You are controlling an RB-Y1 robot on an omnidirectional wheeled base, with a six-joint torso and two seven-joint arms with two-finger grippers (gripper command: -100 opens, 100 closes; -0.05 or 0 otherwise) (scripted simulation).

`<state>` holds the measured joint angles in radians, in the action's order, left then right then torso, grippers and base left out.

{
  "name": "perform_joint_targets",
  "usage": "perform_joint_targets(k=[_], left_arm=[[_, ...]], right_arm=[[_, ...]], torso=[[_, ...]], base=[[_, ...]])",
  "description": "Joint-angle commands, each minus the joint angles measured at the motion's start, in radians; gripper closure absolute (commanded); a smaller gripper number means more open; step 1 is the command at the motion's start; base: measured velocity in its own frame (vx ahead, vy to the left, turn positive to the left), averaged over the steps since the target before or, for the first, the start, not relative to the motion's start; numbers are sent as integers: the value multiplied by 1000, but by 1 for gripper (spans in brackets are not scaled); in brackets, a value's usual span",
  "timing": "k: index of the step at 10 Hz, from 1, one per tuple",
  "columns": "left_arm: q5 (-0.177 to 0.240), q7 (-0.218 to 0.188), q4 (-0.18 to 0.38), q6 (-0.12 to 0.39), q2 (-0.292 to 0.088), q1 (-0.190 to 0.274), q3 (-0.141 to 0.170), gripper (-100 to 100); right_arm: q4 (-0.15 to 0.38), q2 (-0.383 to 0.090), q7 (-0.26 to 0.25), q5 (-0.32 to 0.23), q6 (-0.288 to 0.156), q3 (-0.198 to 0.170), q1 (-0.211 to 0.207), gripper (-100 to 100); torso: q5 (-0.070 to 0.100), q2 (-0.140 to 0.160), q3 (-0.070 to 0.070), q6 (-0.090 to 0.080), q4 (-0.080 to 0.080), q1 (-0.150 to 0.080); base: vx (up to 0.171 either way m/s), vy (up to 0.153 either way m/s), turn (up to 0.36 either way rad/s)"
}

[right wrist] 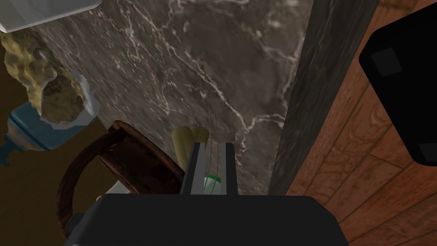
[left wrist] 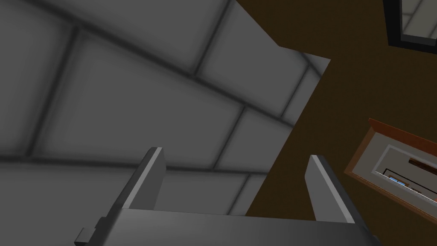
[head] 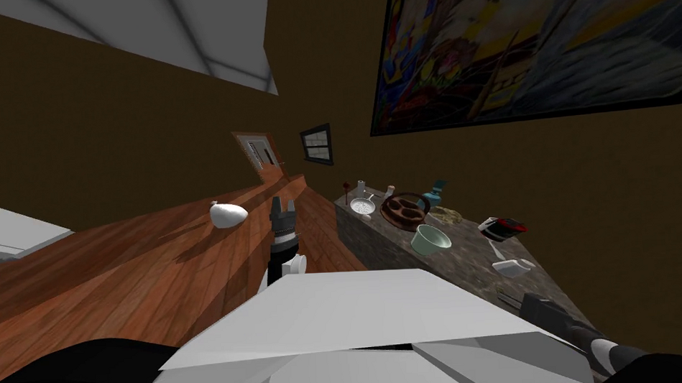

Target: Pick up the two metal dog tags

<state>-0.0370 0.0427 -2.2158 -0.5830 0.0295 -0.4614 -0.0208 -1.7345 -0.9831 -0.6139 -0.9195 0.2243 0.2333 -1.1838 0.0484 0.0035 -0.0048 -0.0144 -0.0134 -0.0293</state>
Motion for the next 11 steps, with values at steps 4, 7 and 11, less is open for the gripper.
perform_joint_targets(k=[4,7,11], left_arm=[[0,0,0,0,0,0,0,0],[0,0,0,0,0,0,0,0],[0,0,0,0,0,0,0,0]], right_arm=[[-92,36,0,10,-53,60,-138,100],[-174,71,3,21,-107,123,-226,100],[-180,72,3,23,-101,128,-279,100]], torso=[[0,-1,0,1,0,-2],[-1,-1,-1,5,0,-1],[0,-2,-2,2,-1,0]], base=[[-14,-36,130],[-15,-27,187],[-1,-12,-20]])
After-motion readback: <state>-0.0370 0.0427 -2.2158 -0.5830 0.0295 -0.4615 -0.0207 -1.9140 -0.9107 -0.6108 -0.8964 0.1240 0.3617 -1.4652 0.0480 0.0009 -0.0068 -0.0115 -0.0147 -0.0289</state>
